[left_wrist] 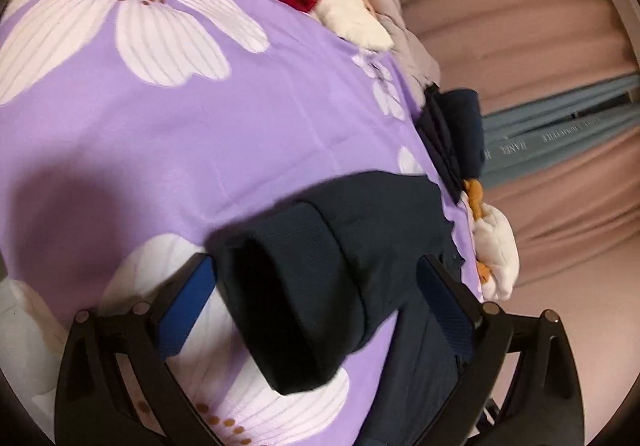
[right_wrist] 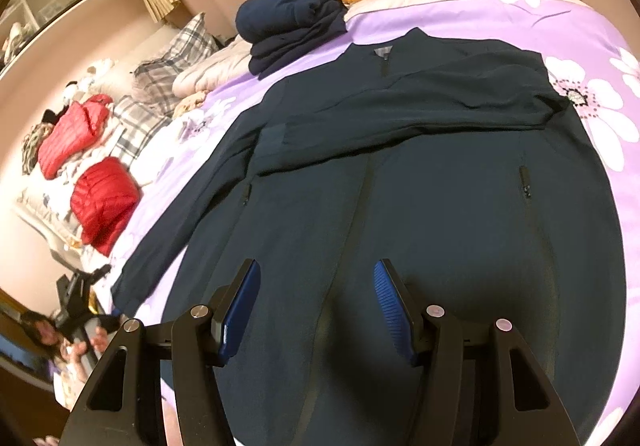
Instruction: Fold large clothes
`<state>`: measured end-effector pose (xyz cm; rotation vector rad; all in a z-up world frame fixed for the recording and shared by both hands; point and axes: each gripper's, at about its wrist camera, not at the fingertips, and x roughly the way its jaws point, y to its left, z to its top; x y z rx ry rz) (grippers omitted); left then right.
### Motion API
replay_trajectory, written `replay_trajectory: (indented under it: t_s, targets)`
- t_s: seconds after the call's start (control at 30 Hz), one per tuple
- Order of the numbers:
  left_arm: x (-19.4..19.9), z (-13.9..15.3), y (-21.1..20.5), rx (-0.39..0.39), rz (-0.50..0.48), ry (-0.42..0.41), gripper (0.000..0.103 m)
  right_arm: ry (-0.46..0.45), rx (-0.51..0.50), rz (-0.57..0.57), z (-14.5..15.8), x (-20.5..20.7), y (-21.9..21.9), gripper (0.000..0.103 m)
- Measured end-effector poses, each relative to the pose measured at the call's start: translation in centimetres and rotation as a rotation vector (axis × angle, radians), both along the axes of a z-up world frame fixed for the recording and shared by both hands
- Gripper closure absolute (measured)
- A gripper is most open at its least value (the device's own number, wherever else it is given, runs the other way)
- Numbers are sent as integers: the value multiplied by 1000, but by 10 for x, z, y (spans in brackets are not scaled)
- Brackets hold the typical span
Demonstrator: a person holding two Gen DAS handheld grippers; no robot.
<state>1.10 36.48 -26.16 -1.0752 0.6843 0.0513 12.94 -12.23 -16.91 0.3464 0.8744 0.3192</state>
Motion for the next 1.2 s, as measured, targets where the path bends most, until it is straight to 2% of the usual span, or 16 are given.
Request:
replay_trajectory:
  t_s: [0.03,0.07,0.1,0.13,0.17,0.2,0.27,0.3,0.47,0.67,0.77,0.83,0.87,0.93,1.07,1.2]
  targets:
    - [3,-1,-2,-6,-23,-2,16,3,1,-2,-1,0,1,44]
    - [6,-3,-3,-2,-39,5,28,5,3,-1,-2,1,2,44]
    - [9,-5,-3,2,-49,15,46,9,6,-1,-4,2,3,44]
    - [12,-8,-3,-2,-55,20,55,11,8,-1,-5,3,5,44]
    - [14,-12,-2,-17,-59,30,70,16,10,2,-6,4,7,44]
    - [17,-15,-1,-28,-56,40,80,19,9,6,-7,5,10,44]
    - [17,-10,-4,-20,-51,35,85,19,4,14,-7,6,14,44]
    - [18,-6,-5,-13,-51,32,92,19,1,20,-7,7,16,44]
    - [43,47,-21,49,-86,-15,95,21,-2,30,-7,13,16,44]
    - [110,146,-63,113,-162,-127,95,6,54,31,-7,15,9,44]
    - [156,202,-122,193,-274,-186,95,-14,77,24,-4,13,1,44]
    - [188,232,-177,254,-373,-208,95,-30,94,10,-2,12,-9,44]
    - [199,240,-198,268,-412,-214,95,-38,103,0,-2,12,-16,44]
    - [230,258,-270,337,-526,-223,94,-48,116,-23,-1,11,-29,44]
    - [268,257,-388,408,-701,-202,92,-66,143,-89,-2,6,-64,44]
    - [297,217,-502,498,-826,-148,90,-65,157,-163,-8,-3,-98,44]
